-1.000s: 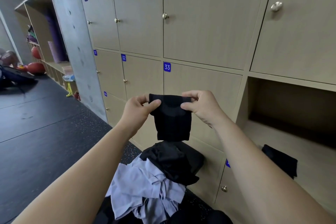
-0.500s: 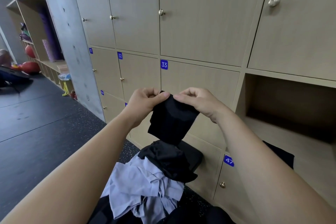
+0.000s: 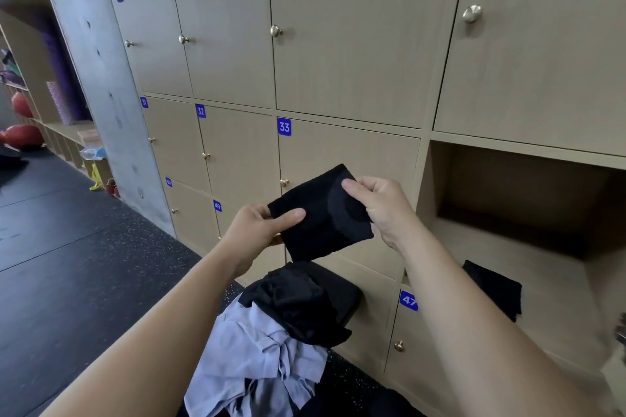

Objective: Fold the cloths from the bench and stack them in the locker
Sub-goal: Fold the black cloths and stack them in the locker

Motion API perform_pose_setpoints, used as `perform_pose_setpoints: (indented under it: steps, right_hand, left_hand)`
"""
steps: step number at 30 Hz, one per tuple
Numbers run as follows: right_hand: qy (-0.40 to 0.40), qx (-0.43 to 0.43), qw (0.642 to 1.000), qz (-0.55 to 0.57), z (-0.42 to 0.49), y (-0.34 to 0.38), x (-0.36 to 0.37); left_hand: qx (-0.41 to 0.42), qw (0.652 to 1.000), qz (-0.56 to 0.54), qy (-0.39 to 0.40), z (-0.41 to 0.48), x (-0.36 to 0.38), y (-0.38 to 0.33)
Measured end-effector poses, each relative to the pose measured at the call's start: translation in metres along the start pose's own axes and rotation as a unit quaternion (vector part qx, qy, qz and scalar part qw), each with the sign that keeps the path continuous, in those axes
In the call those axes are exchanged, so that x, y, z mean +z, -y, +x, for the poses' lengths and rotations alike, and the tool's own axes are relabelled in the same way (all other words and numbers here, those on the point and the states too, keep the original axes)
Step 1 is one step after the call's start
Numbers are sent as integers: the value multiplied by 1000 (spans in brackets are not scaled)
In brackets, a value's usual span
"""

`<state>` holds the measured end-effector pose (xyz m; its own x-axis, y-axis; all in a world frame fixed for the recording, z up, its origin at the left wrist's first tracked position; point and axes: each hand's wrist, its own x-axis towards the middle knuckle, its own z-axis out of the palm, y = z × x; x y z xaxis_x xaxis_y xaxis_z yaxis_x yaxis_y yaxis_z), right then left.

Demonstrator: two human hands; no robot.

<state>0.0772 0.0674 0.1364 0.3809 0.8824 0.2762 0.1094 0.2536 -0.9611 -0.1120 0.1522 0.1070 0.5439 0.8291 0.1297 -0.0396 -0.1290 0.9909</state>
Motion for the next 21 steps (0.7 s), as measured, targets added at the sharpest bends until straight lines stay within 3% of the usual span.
perform_pose_setpoints:
  steps: [6,11,14,18,21]
  right_hand:
    - [21,77,997,-19,-20,-24,-21]
    - [-66,107,992,-6,-29,-42,-56]
    - [-115,120,986,3,-37,-57,-85]
    - [-120,192,974,27,-51,-81,-126]
    - [-160,191,968,7,-60,-103,-162]
  left_hand:
    - [0,997,-61,-41,14,32,4]
    - [-21,997,-54,-40,28,72,22]
    - [-29,998,-47,-11,36,105,36]
    - [-27,998,-15,47,48,159,55]
    - [-80,990,-43,108,57,201,69]
